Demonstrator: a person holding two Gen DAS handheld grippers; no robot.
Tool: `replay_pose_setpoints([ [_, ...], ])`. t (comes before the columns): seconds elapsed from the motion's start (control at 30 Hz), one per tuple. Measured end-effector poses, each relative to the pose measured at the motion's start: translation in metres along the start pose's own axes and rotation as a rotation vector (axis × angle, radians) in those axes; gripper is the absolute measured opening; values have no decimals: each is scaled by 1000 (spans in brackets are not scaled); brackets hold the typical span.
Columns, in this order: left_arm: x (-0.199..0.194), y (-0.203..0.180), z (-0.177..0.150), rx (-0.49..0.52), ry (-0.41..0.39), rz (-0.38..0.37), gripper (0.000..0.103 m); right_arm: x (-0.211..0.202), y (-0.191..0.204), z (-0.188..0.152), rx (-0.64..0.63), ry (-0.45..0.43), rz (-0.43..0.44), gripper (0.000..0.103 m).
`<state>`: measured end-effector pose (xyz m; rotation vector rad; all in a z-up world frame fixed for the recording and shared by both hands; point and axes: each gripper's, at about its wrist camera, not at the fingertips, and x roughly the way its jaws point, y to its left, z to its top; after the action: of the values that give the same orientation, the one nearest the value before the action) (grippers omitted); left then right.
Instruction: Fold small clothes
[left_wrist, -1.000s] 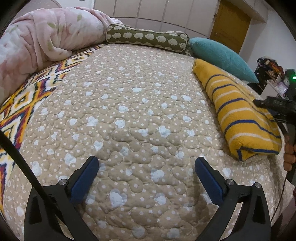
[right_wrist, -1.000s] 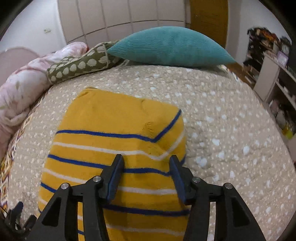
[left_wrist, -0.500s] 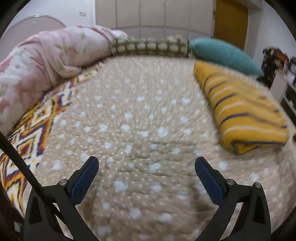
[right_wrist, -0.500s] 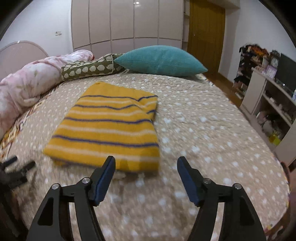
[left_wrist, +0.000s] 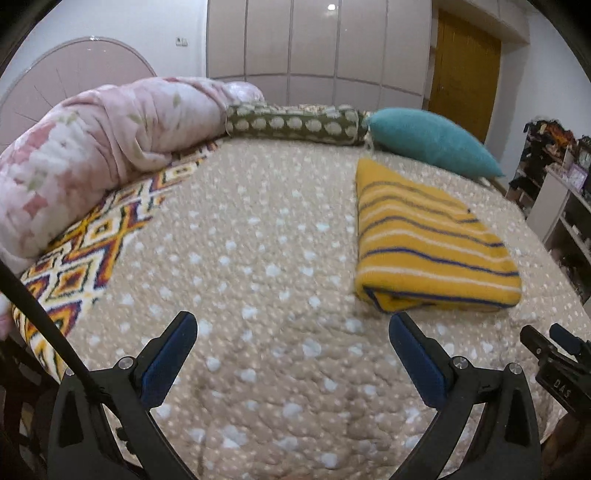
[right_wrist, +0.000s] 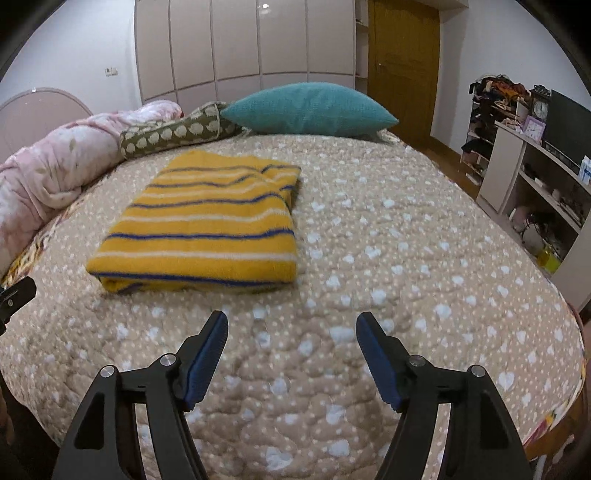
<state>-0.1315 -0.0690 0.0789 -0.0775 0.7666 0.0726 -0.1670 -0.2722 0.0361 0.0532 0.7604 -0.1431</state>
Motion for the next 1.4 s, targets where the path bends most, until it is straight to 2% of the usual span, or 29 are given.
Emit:
replay_pose_setpoints([
  [0.27, 15, -14, -15, 31, 79, -20, 103, 14, 6, -9, -3, 52, -12, 78],
  [0.83, 17, -20, -23, 57, 102, -26, 103, 17, 23, -13, -50, 60, -26, 80],
  [1.4, 22, -33, -31, 89, 157, -72, 103, 22, 17, -15, -24, 92, -52, 80],
])
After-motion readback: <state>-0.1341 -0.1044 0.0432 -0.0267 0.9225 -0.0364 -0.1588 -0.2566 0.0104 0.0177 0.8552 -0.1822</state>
